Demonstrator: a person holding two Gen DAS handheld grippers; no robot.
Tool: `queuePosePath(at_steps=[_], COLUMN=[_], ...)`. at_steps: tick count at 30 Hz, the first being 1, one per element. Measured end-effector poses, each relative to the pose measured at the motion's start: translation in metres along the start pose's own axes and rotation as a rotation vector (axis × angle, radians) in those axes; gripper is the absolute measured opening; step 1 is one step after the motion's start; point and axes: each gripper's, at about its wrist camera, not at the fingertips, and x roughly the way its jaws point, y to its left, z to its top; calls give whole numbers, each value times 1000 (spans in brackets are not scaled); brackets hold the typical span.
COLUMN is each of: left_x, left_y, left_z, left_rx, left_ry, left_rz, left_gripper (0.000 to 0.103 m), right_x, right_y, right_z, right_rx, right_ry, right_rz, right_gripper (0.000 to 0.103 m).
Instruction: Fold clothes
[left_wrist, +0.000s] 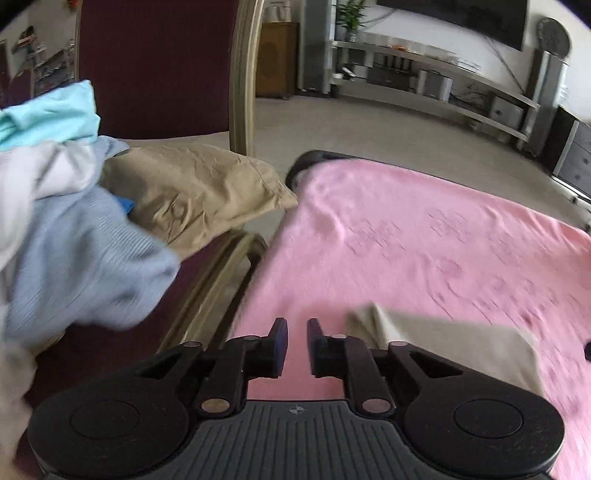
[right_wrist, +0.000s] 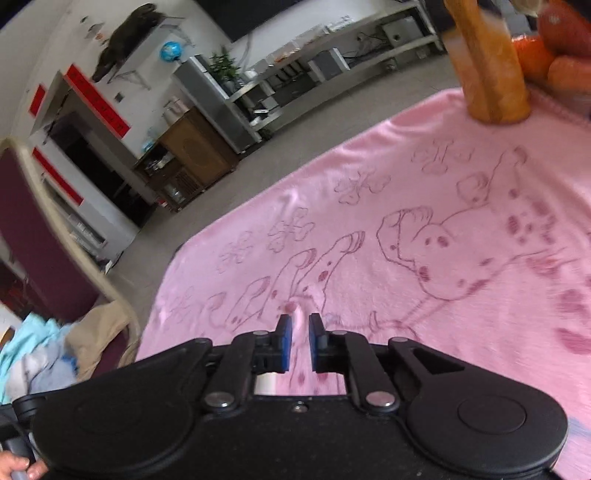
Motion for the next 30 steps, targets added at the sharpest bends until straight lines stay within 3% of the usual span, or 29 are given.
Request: queuePosePath(at_steps=[3,8,10,12,15,19,22,26,30], left_x=[-34,-76,-84,-86,-83,-68,-48,-53,-65], left_y=[-2,10,20,22,4,-25,-33,-20,-2], left_z=[-27,-72,-83,-89,-97,-110,-121,-127,-134], left_rx=[16,7,-29,-43,46,185,275,263,194], left_ry=[6,-11,6,38,66,113,203,235,259], left_rz=[-77,-219,-311,-364,-304,-244,-152,-158,-190], left_gripper=[18,19,23,23,22,23,25,29,28], right_x=[-28,-102,-131,-145,-139,-95,-67,-59,-80], right_y=[13,45,58,67,76,80,79,72,67], right_z=[-4,-7,-7,-13,-37,-87,-121,-145,-139], right_rx=[-71,-195,-195,-141,-96,-100,-121,-198,-189], right_ry=[28,-1,-11,37,146,267,354,472,484], right_rz=[-7,-13,3,46,88,42,-1,-63,-124], right_gripper=[12,15,27,34,36,35,35,29,29])
